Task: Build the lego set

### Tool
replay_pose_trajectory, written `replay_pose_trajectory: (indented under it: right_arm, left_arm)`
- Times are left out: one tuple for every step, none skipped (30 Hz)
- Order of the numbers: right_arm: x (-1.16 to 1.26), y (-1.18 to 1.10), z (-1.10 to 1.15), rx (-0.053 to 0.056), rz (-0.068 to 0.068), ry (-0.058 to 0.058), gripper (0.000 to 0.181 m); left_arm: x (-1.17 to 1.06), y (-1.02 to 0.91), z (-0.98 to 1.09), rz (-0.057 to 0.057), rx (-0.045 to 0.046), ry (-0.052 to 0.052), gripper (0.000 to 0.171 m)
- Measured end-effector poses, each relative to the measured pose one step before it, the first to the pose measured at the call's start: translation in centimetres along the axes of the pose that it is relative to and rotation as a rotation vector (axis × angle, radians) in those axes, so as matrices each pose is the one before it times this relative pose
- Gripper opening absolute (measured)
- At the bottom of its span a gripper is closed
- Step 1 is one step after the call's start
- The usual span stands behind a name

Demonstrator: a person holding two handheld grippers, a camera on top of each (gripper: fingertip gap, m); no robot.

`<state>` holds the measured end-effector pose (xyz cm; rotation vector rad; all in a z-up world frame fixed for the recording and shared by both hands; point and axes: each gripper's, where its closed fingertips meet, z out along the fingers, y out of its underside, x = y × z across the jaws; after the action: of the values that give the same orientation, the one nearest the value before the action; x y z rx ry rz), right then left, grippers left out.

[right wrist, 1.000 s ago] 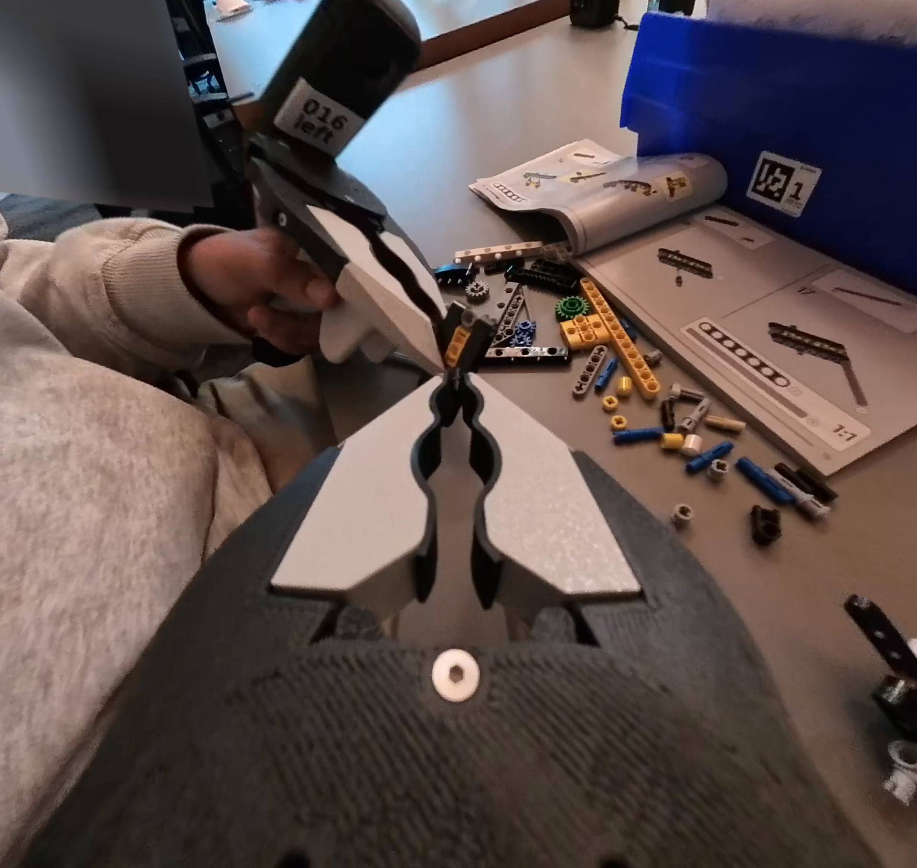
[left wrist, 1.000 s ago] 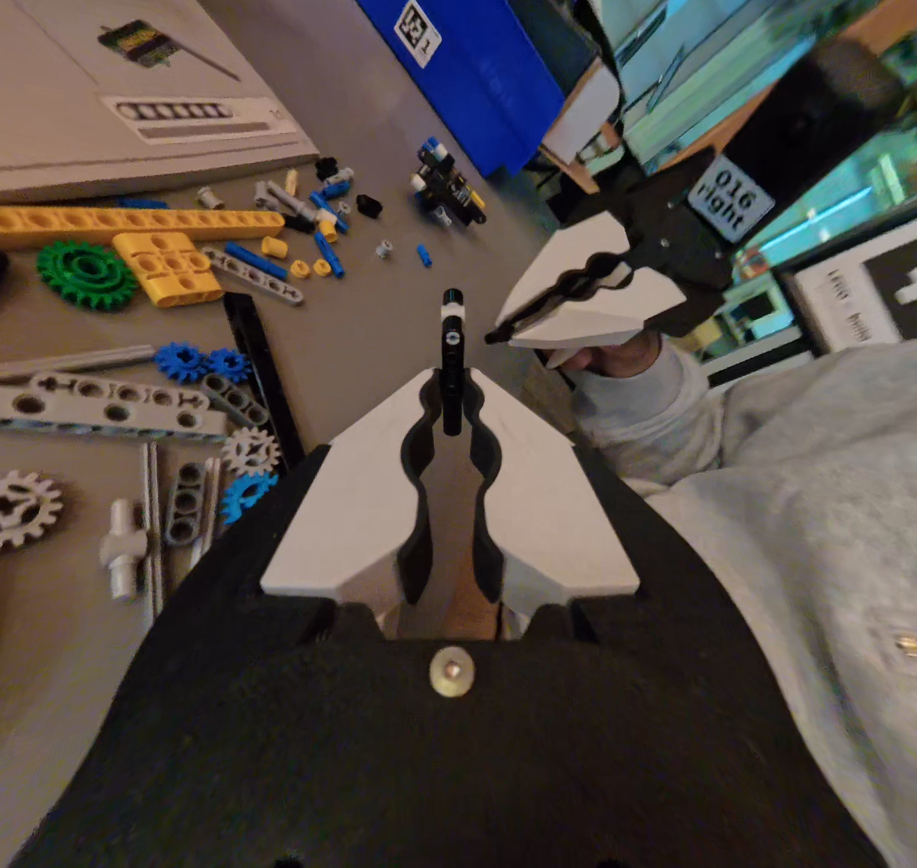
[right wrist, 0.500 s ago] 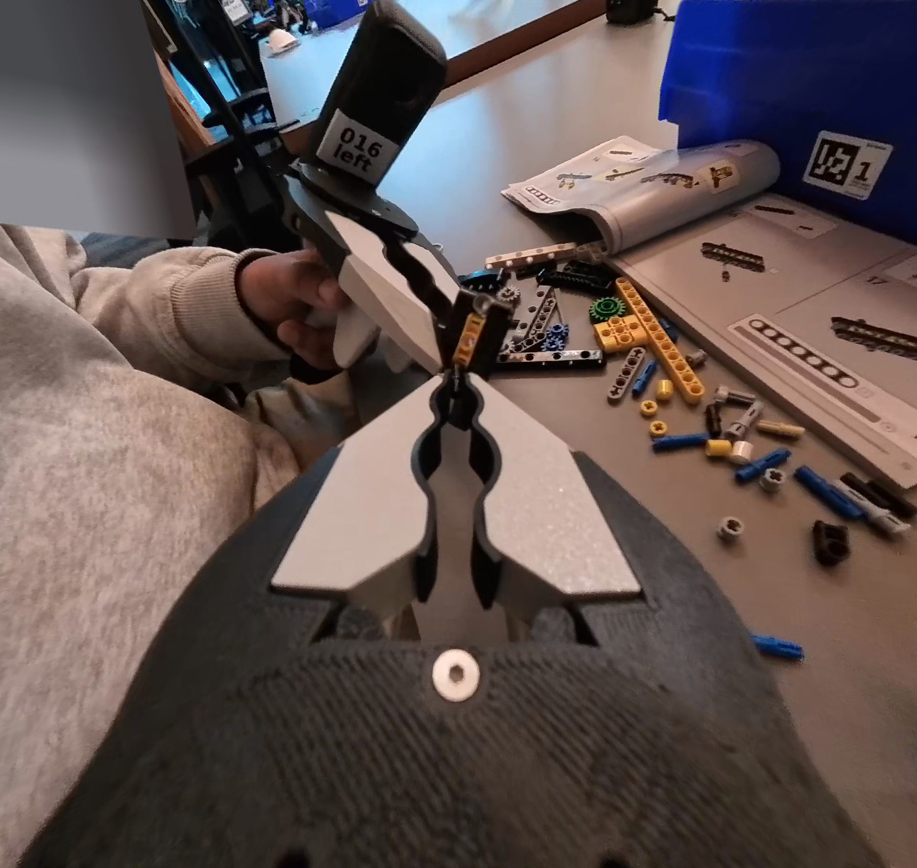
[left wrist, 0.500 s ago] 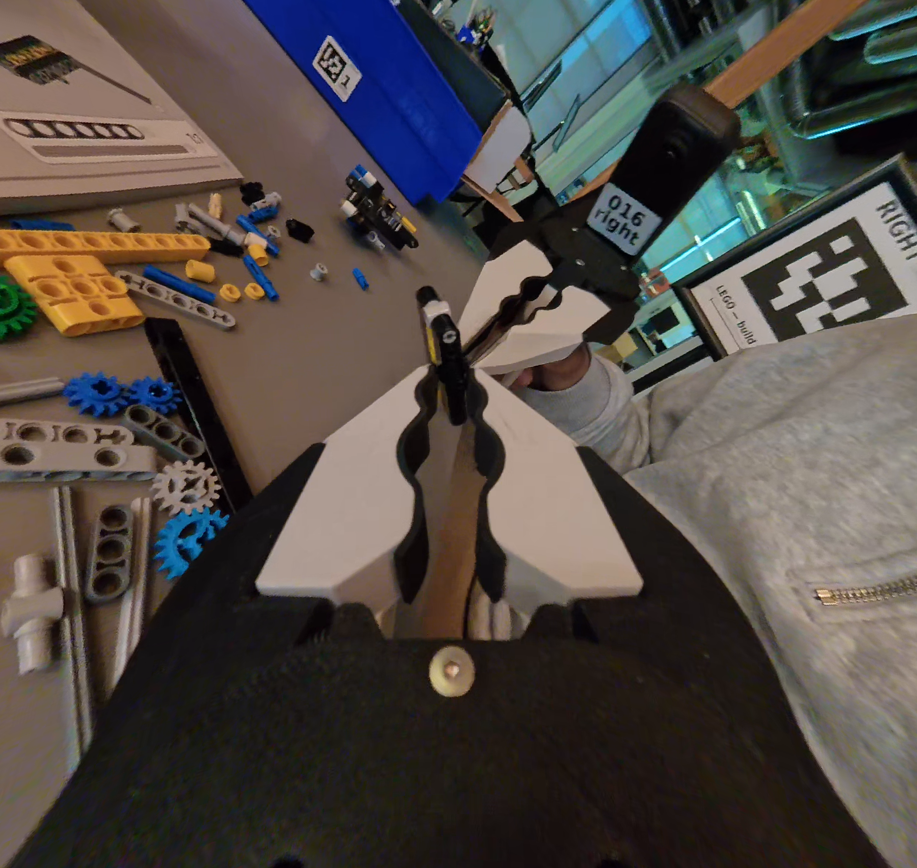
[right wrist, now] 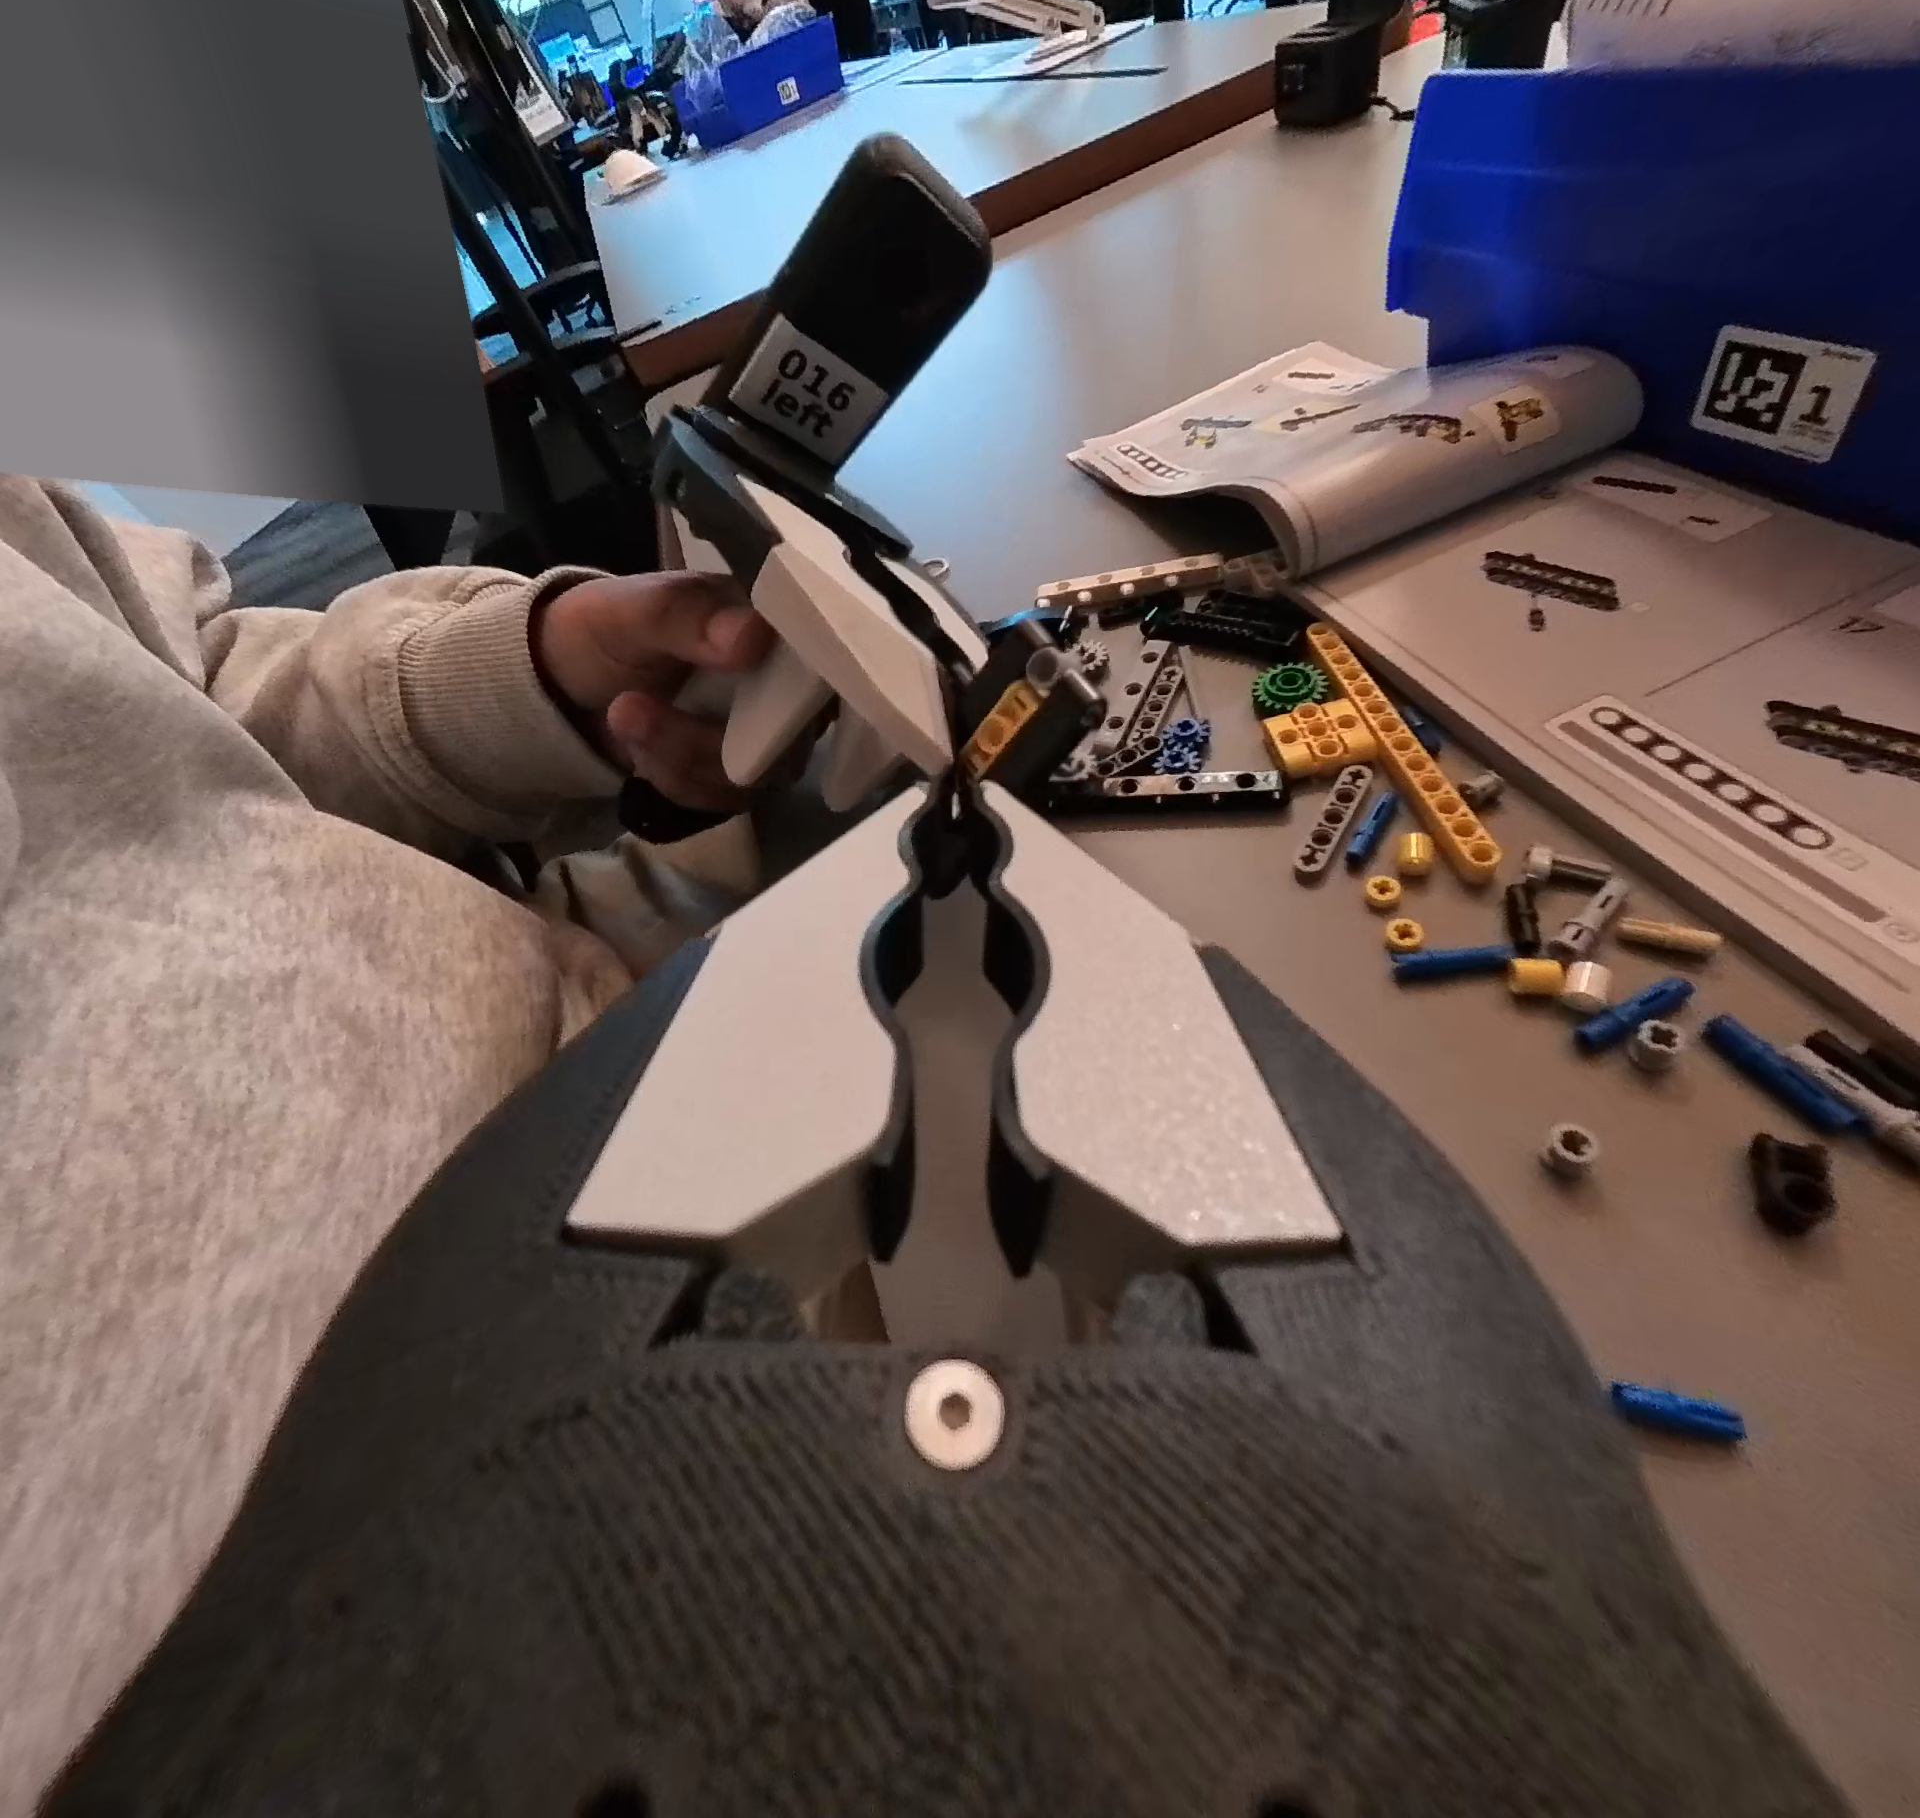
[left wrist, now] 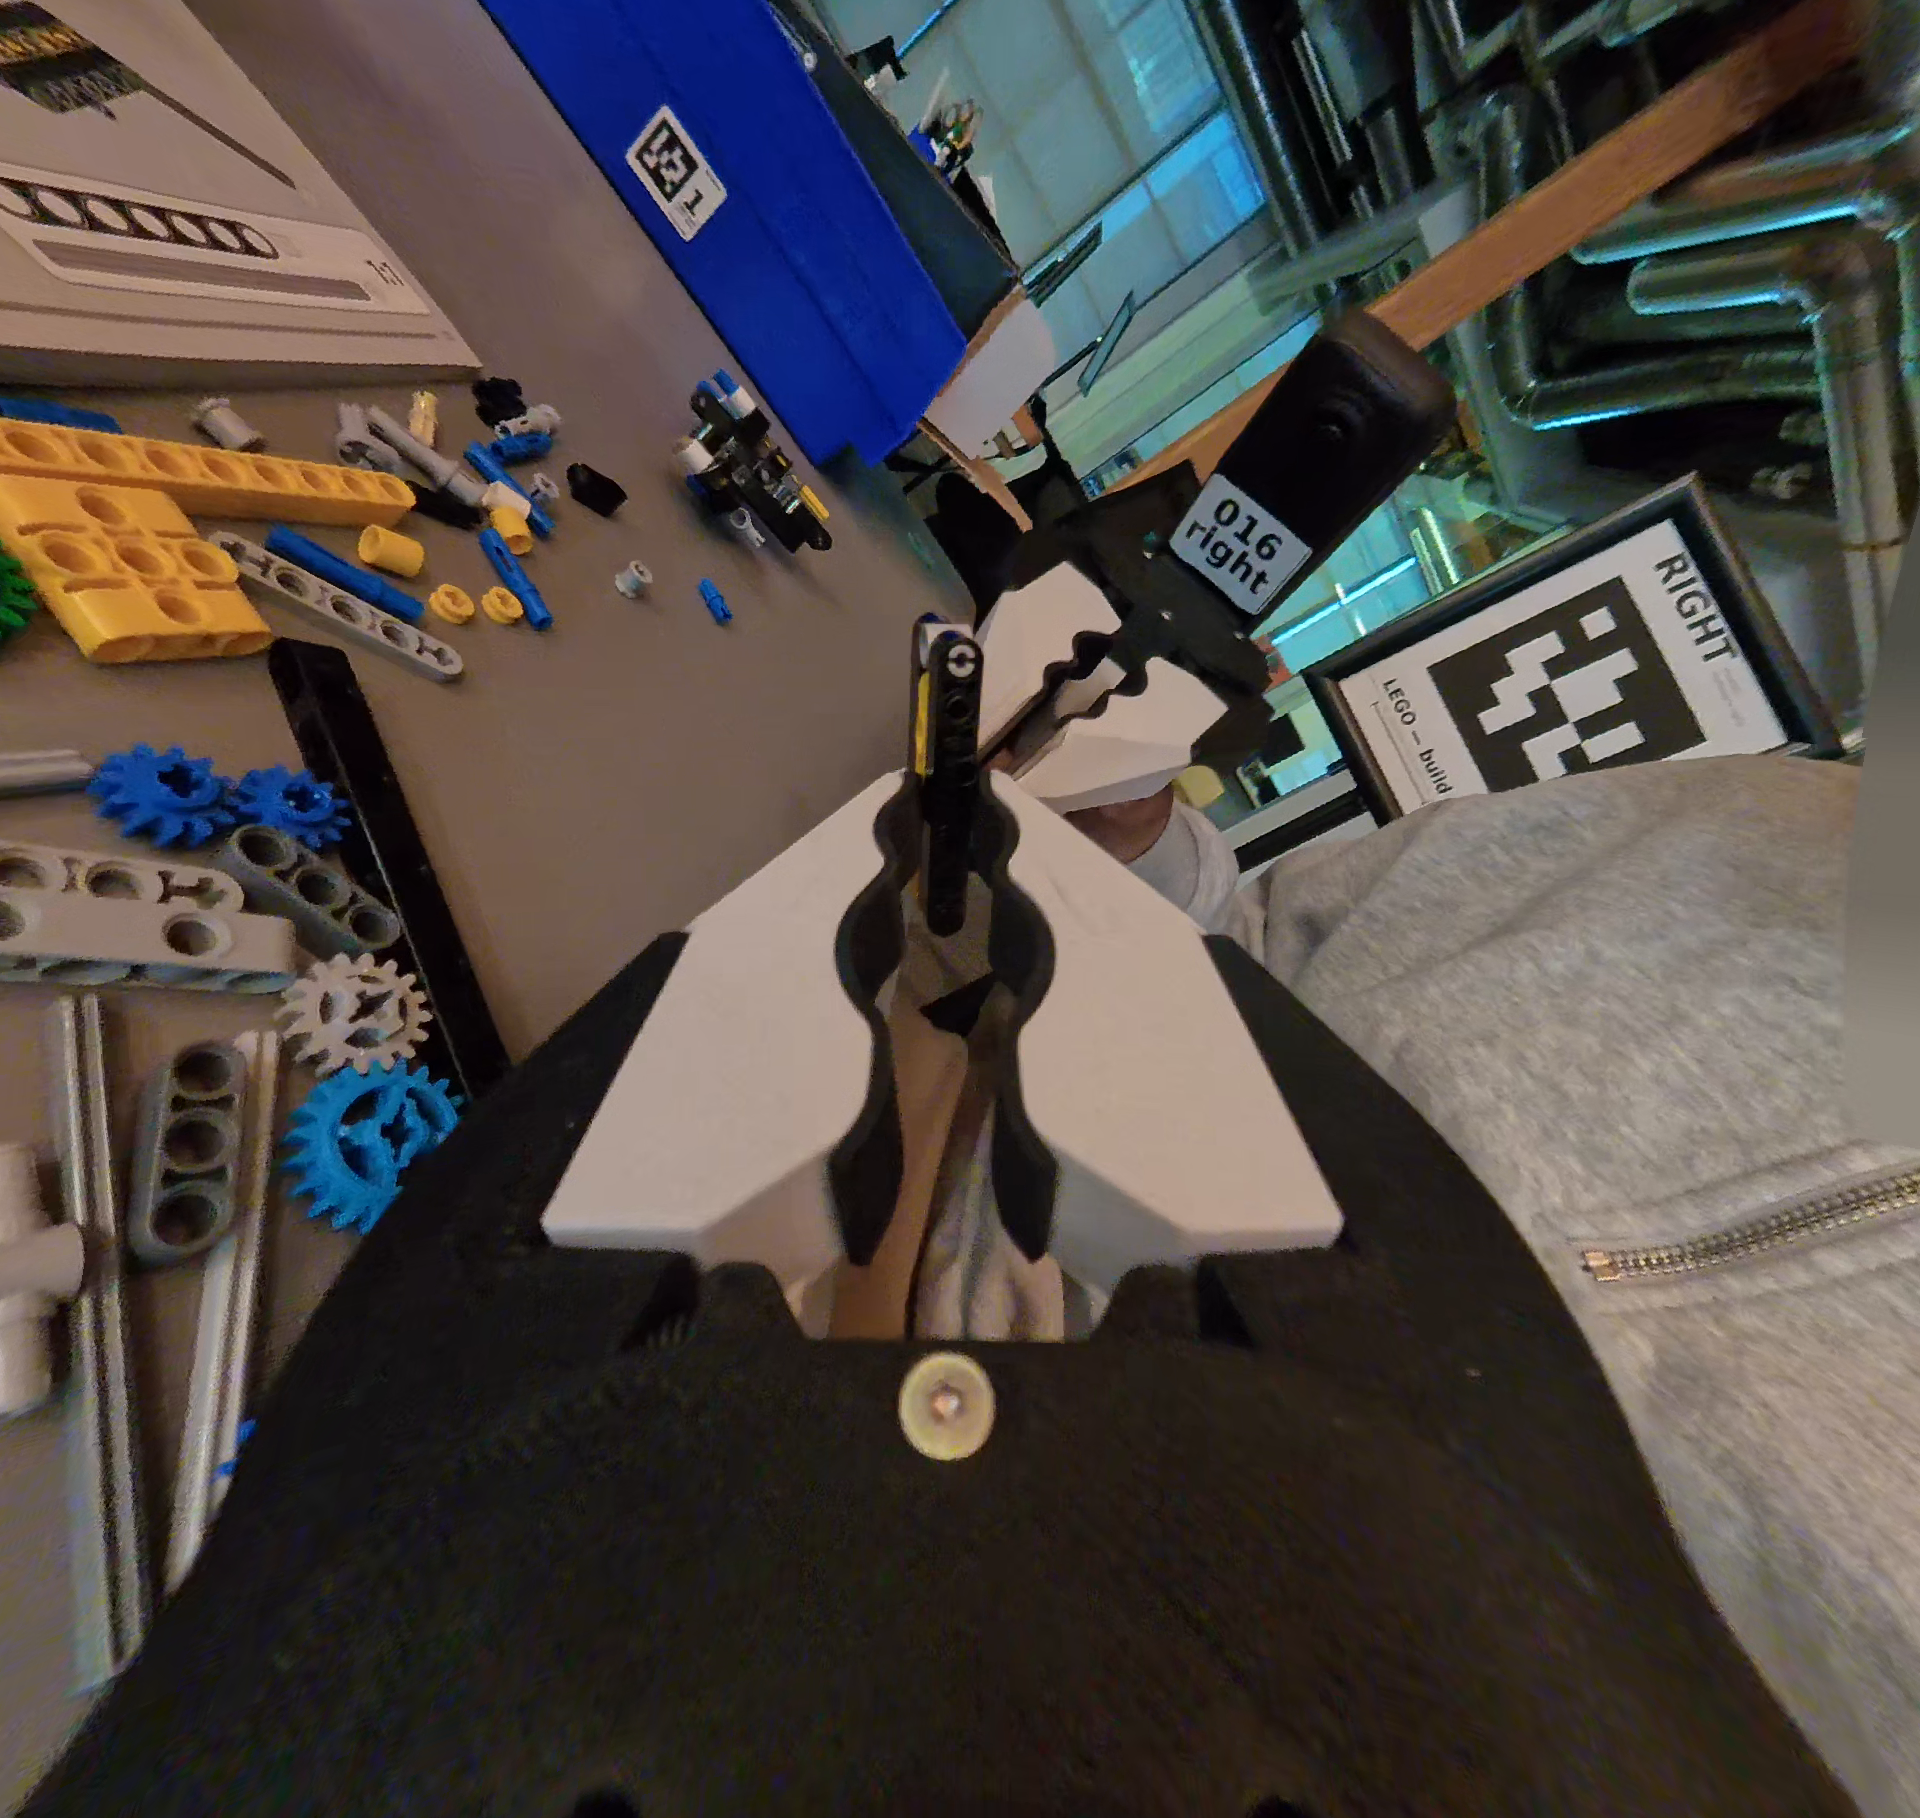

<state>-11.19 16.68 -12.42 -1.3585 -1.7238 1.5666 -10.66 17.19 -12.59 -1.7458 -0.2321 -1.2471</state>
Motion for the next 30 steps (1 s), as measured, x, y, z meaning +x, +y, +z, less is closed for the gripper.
replay_pose_trajectory:
  right_arm:
    - [0.027,-0.046,0.007,0.0048,-0.0037,0.0034,0.002]
    - [0.009,-0.07,-0.005,0.0049,-0.0046,0.0032,0.002]
    - [-0.008,-0.07,-0.021,0.0051,-0.0074,0.0029,0.002]
    - [-0.025,-0.087,-0.024,0.0044,-0.0094,0.0025,0.004]
    - [-0.032,-0.075,-0.027,0.0039,-0.0105,0.003,0.006]
    - [-0.056,-0.073,-0.015,0.0032,-0.0134,0.0024,0.009]
    - [-0.043,-0.062,-0.031,0.0015,-0.0172,0.0048,0.011]
    - [-0.03,-0.051,-0.014,0.0003,-0.0229,0.0083,0.011]
    - [-0.028,-0.043,-0.03,-0.001,-0.0303,0.0112,0.012]
    - [0.022,-0.04,-0.018,-0.0018,-0.0367,0.0178,0.012]
    - [0.057,-0.022,-0.033,-0.0033,-0.0419,0.0228,0.013]
    - [0.074,-0.017,-0.025,-0.0052,-0.0456,0.0255,0.013]
    - [0.093,-0.04,-0.031,-0.0041,-0.047,0.0274,0.013]
    - [0.052,-0.08,-0.049,-0.0014,-0.0457,0.0258,0.012]
    - [0.021,-0.104,-0.041,-0.0001,-0.0423,0.0225,0.011]
    - [0.01,-0.118,-0.044,0.002,-0.0383,0.021,0.01]
    - [-0.002,-0.135,-0.049,0.0032,-0.035,0.018,0.009]
    - [-0.051,-0.101,-0.021,0.0022,-0.032,0.014,0.008]
    - [-0.042,-0.048,-0.002,0.0001,-0.0286,0.0122,0.006]
    - [-0.053,-0.015,0.016,-0.001,-0.0247,0.0095,0.005]
    - [-0.113,0.034,0.037,-0.0022,-0.0209,0.0036,0.003]
    - [-0.033,0.042,0.018,-0.0021,-0.0163,0.0051,0.003]
    - [-0.043,0.033,0.012,-0.0009,-0.0112,0.0013,0.003]
    - [-0.054,0.019,-0.005,0.0002,-0.0033,-0.0031,0.003]
    - [-0.042,-0.039,-0.049,0.0032,0.0007,-0.0043,0.003]
    - [-0.049,-0.057,-0.046,0.0037,0.002,-0.0061,0.003]
    - [-0.04,-0.022,-0.053,0.0001,0.0039,-0.0069,0.003]
    - [-0.001,-0.038,-0.036,0.0008,0.0076,-0.006,0.003]
    - [-0.011,-0.041,-0.031,0.0017,0.014,-0.008,0.003]
    - [0.011,-0.041,-0.03,0.0016,0.0193,-0.0093,0.003]
  left_arm:
    - [0.004,-0.059,0.001,-0.0102,0.00601,0.0045,0.008]
    - [0.021,-0.065,0.003,-0.0104,0.00635,0.0056,0.008]
    - [0.034,-0.068,-0.004,-0.0114,0.00637,0.007,0.008]
    - [0.021,-0.082,-0.009,-0.012,0.00676,0.0061,0.008]
    - [-0.008,-0.086,-0.026,-0.0111,0.0076,0.0049,0.008]
    - [0.003,-0.088,-0.029,-0.0104,0.0072,0.0054,0.008]
    - [0.044,-0.072,-0.025,-0.0103,0.00486,0.0073,0.008]
    - [0.054,-0.041,-0.007,-0.0096,0.00366,0.0077,0.008]
    - [0.061,-0.045,-0.007,-0.0102,0.0038,0.0079,0.008]
    - [0.069,-0.034,-0.001,-0.0118,0.00415,0.0086,0.008]
    - [0.1,-0.031,0.013,-0.0136,0.00455,0.0112,0.008]
    - [0.144,-0.021,0.027,-0.0155,0.00403,0.0149,0.008]
    - [0.152,-0.015,0.038,-0.0146,0.00383,0.0142,0.008]
    - [0.119,-0.008,0.024,-0.0121,0.00294,0.0117,0.008]
    - [0.073,-0.004,0.028,-0.0097,0.00251,0.0081,0.008]
    - [0.053,0.019,0.039,-0.0077,0.00086,0.0064,0.008]
    - [0.053,0.001,0.016,-0.0067,0.00151,0.0061,0.008]
    - [0.069,-0.008,0.019,-0.0068,0.00181,0.0065,0.008]
    - [0.055,-0.016,0.007,-0.0064,0.00224,0.0056,0.008]
    - [0.01,-0.013,-0.004,-0.0053,0.00146,0.0032,0.008]
    - [-0.003,0.004,-0.004,-0.0038,0.0002,0.0016,0.008]
    - [-0.024,0.01,-0.009,-0.0028,-0.00082,-0.0008,0.008]
    - [-0.029,0.014,-0.012,-0.0008,-0.00166,-0.0014,0.008]
    - [-0.022,0.032,-0.011,0.0005,-0.00269,-0.0011,0.008]
    - [0.041,0.033,0.012,0.0001,-0.00265,0.0018,0.008]
    - [0.069,0.025,0.016,-0.0012,-0.00181,0.0039,0.008]
    - [0.04,0.045,0.017,-0.0004,-0.00243,0.0027,0.008]
    - [0.033,0.021,0.02,-0.0004,-0.00093,0.003,0.008]
    - [0.048,-0.006,0.013,-0.0013,-0.00011,0.0039,0.008]
    - [0.044,0.011,0.015,-0.0011,-0.00053,0.0042,0.008]
